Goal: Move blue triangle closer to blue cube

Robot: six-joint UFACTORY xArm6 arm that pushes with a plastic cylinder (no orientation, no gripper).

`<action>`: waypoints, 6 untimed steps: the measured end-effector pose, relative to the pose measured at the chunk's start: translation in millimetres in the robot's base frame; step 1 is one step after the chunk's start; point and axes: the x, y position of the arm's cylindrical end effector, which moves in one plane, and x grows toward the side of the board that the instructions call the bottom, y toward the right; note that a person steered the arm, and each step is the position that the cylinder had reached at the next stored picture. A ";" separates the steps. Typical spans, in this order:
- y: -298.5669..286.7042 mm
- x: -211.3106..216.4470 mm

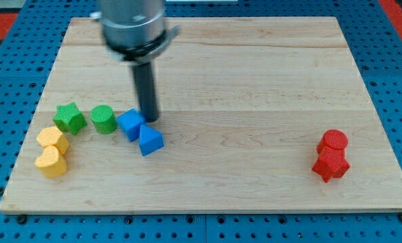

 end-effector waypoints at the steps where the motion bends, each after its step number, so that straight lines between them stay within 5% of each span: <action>1: 4.2 -8.3; 2: 70.2 -8.3; 4: 3.3 48.3; 5: 33.0 28.9; 6: 124.3 -3.1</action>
